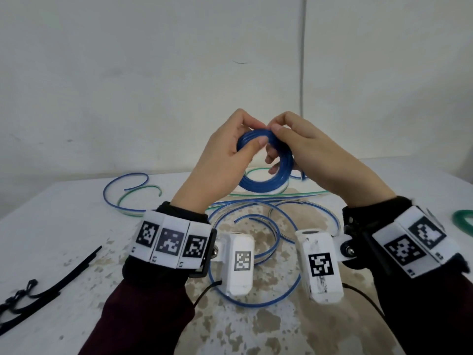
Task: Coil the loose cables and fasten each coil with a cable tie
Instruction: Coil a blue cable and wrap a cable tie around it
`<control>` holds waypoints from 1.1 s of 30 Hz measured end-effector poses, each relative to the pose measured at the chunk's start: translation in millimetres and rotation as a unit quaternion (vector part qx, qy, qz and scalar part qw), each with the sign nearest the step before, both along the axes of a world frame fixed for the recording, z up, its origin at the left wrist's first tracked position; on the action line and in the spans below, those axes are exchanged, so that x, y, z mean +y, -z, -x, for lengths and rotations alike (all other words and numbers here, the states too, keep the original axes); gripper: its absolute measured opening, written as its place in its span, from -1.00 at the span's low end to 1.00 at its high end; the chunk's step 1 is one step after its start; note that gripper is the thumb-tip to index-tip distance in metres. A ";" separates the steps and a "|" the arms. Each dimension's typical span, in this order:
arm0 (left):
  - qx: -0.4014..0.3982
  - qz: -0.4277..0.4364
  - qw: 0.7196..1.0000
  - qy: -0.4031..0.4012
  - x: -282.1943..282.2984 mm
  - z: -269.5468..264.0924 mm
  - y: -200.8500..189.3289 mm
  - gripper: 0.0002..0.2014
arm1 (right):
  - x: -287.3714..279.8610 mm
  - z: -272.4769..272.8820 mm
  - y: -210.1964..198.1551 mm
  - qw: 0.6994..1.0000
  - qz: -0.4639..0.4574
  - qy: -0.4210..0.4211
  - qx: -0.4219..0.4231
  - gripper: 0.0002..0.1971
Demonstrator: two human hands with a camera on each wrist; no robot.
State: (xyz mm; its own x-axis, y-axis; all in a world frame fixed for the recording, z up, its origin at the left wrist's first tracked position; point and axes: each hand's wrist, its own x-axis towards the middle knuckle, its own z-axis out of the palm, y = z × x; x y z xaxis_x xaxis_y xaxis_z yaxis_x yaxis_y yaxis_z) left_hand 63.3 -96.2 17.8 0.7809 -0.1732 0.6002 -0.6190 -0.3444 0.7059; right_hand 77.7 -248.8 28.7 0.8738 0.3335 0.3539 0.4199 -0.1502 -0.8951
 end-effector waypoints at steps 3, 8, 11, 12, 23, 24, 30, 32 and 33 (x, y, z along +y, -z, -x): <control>-0.029 0.047 0.998 -0.035 3.9 -5.1 0.6 -0.93 | -2.8 -1.0 0.5 1.000 -0.006 -0.021 0.019 -0.70; -0.072 0.127 0.986 -0.083 -0.2 -9.2 4.6 -0.92 | -3.2 -3.1 1.6 0.994 -0.051 -0.056 0.084 -0.62; -0.095 0.163 0.976 -0.109 -11.5 -8.1 9.1 -0.93 | -5.5 -3.1 0.6 0.991 -0.061 -0.053 0.103 -0.58; -0.100 0.175 0.973 -0.116 -16.1 -7.4 11.0 -0.93 | -6.6 -2.7 0.2 0.992 -0.056 -0.047 0.104 -0.57; -0.024 0.233 0.968 -0.090 -22.8 -1.3 7.6 -0.92 | -0.3 -6.2 2.0 0.986 -0.133 -0.047 0.095 -0.61; 0.000 0.226 0.971 -0.077 -20.9 -0.7 5.9 -0.91 | -1.9 -7.3 3.0 0.988 -0.124 -0.042 0.088 -0.61; 0.044 0.110 0.993 -0.005 -10.4 2.3 -1.6 -0.93 | -4.6 -4.5 2.4 0.996 -0.036 -0.060 0.052 -0.63; 0.036 0.095 0.995 0.012 -10.5 2.1 -1.1 -0.91 | -1.4 -2.3 2.5 0.997 -0.021 -0.062 0.048 -0.62; 0.031 0.095 0.995 0.013 -9.8 1.5 -0.8 -0.91 | 0.2 -1.6 2.4 0.996 -0.025 -0.061 0.052 -0.62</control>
